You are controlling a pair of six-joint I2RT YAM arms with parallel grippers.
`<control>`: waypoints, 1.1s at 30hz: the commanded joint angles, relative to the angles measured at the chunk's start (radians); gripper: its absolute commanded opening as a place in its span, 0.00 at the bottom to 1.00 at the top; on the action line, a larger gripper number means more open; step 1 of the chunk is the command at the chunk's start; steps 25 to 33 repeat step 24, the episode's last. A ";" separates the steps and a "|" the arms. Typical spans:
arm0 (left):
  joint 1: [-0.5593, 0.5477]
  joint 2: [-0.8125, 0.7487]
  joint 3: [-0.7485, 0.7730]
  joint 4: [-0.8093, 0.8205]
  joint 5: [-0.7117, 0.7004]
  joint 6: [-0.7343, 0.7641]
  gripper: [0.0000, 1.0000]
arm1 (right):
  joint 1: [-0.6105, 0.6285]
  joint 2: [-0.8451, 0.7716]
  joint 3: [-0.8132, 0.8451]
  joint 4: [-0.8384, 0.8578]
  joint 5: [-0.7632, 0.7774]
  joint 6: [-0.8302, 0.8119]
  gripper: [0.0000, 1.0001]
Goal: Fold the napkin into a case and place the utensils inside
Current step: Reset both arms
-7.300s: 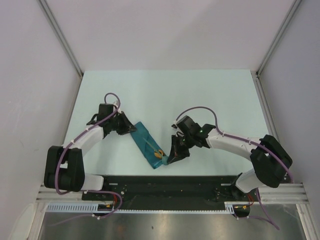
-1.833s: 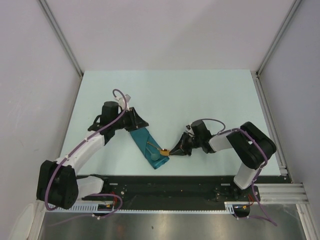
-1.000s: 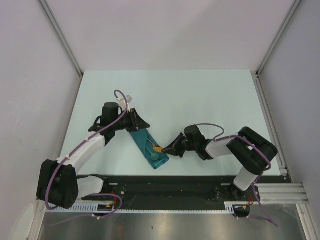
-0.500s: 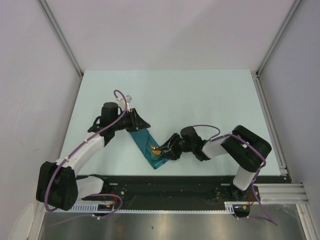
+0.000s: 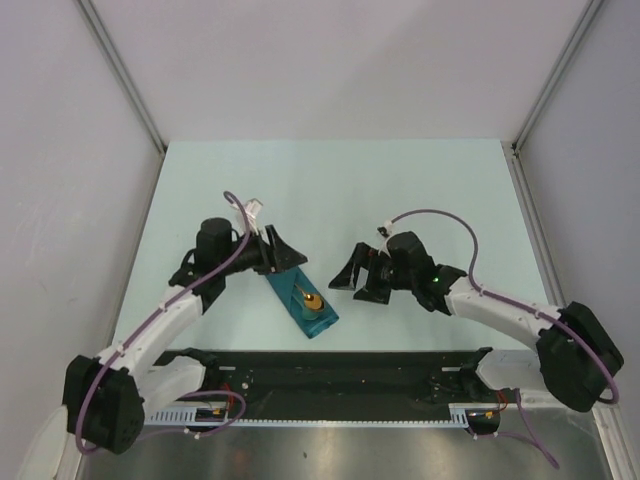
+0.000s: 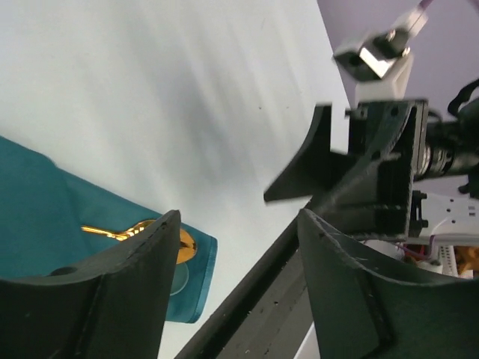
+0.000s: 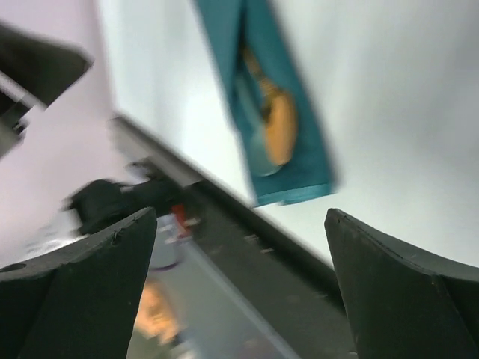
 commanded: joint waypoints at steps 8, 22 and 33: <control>-0.365 -0.226 -0.302 0.473 -0.259 -0.139 0.84 | -0.035 -0.464 -0.192 -0.082 0.602 -0.382 1.00; -0.491 -0.610 -0.540 0.736 -0.501 -0.153 1.00 | -0.065 -0.744 -0.250 -0.056 0.403 -0.297 1.00; -0.491 -0.647 -0.531 0.743 -0.457 -0.145 1.00 | -0.068 -0.744 -0.201 -0.113 0.344 -0.297 1.00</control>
